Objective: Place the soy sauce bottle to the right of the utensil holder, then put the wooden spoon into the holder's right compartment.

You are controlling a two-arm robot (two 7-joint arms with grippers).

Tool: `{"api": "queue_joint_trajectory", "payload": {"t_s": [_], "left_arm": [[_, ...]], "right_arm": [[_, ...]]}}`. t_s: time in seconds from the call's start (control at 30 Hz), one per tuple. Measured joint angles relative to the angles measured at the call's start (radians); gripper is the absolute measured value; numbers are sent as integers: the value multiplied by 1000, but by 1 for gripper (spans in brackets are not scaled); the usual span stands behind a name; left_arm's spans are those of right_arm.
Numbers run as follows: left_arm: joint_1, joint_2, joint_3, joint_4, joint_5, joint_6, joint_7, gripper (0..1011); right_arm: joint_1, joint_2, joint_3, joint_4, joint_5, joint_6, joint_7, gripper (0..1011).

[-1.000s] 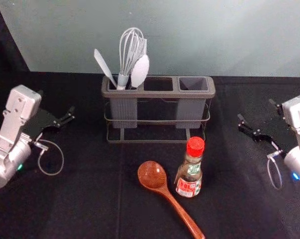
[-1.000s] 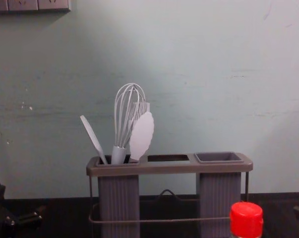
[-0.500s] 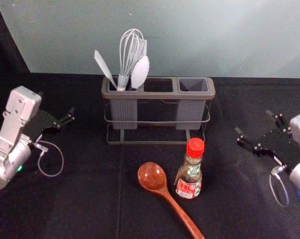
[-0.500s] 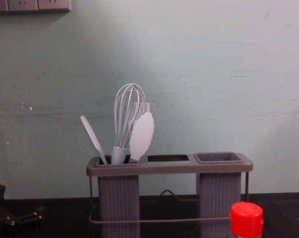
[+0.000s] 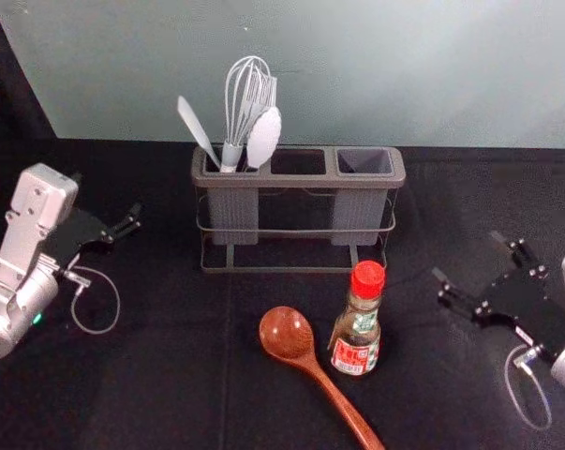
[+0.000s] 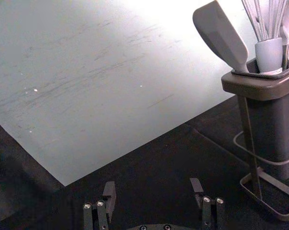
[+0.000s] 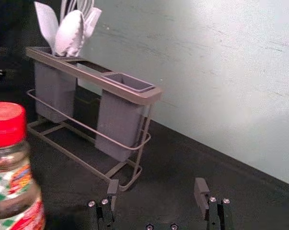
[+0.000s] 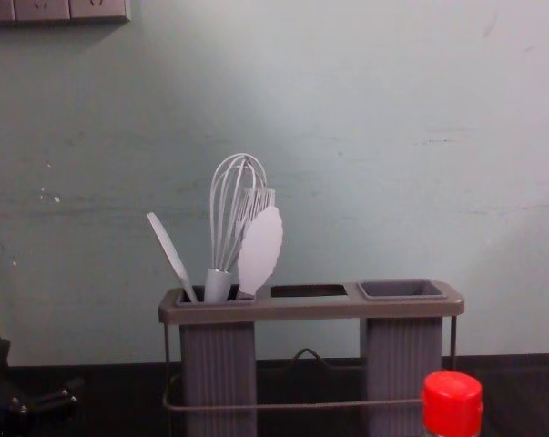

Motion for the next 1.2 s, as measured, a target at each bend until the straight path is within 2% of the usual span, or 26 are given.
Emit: {"api": "queue_joint_trajectory", "payload": {"t_s": [0.23, 0.67, 0.87, 1.2], "left_arm": [[0, 0, 0, 0, 0, 0, 0, 1011], [0, 0, 0, 0, 0, 0, 0, 1011], [0, 0, 0, 0, 0, 0, 0, 1011], [0, 0, 0, 0, 0, 0, 0, 1011]], "right_arm": [[-74, -3, 21, -70, 1, 10, -7, 1003], [-177, -22, 41, -172, -2, 16, -6, 1003], [-196, -42, 35, -199, -14, 10, 8, 1003], [-182, -85, 11, -198, -3, -1, 66, 1003]]}}
